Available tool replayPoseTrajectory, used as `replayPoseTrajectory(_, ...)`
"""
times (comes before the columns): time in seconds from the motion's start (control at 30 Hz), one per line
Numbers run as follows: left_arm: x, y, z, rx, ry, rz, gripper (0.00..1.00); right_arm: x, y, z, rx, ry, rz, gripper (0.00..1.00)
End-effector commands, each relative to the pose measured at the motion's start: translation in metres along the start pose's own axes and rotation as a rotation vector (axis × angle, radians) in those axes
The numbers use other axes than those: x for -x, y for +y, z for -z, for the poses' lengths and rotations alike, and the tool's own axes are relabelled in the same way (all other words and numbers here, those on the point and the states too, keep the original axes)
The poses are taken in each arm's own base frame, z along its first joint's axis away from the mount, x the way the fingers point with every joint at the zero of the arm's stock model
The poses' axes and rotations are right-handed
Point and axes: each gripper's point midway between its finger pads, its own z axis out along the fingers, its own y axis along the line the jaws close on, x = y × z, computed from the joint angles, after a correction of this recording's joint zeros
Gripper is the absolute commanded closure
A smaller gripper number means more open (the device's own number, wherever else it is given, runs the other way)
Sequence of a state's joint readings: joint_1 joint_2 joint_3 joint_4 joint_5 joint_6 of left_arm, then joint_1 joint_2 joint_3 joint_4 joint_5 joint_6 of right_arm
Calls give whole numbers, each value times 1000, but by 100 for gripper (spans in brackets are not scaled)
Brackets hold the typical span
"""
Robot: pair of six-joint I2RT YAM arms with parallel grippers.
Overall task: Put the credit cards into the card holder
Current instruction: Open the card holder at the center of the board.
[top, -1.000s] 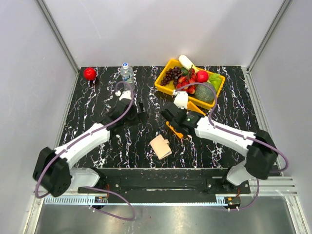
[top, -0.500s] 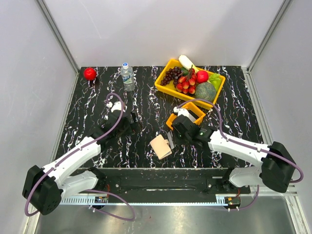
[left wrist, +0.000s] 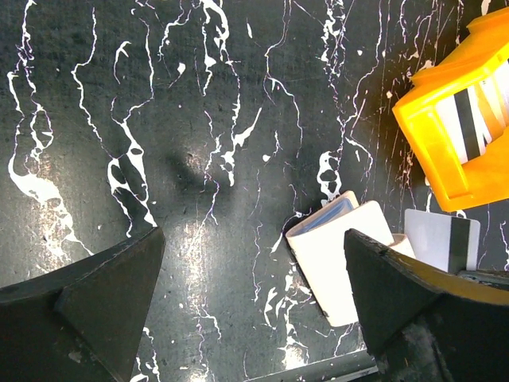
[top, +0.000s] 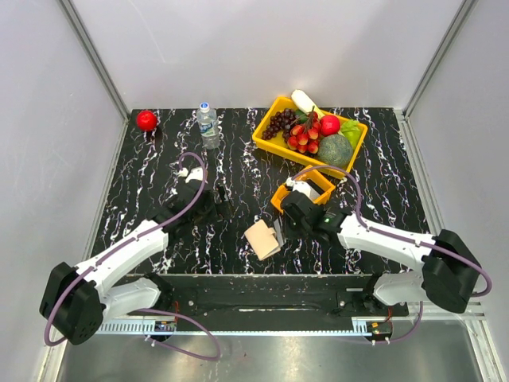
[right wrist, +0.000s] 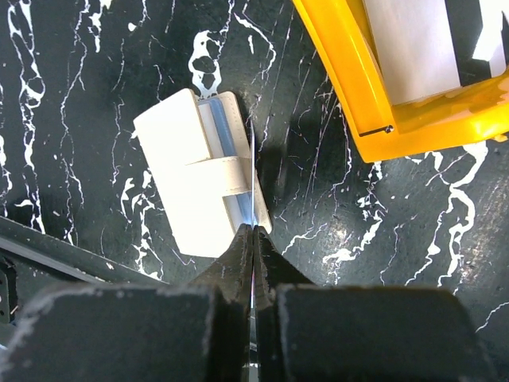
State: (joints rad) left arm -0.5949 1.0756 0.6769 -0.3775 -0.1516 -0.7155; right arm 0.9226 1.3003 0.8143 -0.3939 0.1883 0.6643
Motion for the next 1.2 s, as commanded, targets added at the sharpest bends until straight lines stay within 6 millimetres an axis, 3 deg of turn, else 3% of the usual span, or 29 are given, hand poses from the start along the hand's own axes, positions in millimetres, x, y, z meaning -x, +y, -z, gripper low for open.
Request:
replayPoseTrajectory(0.0,12,-15,4,-51,-20,1,1,3,10,-5,31,-5,-49,100)
replayPoseTrajectory(0.13,11,-15,5,-54,-18,-3,1,0,28,-6,116,28,-36,100)
replayPoseTrajectory(0.3,15,-12,9,-41,-41,0,1,9,61,6,274,34,-21,100)
replayPoseTrajectory(0.5,20,-8,19,-40,-80,26,3,9,81,10,364,63,-2,100)
replayPoseTrajectory(0.73,3,1,24,-29,-37,66,20,11,103,6,432,101,3,100)
replayPoseTrajectory(0.93,-8,11,38,-36,-41,148,16,14,121,5,474,108,25,100)
replayPoseTrajectory(1.17,-21,19,47,-30,-19,197,14,-3,136,-7,474,165,38,100)
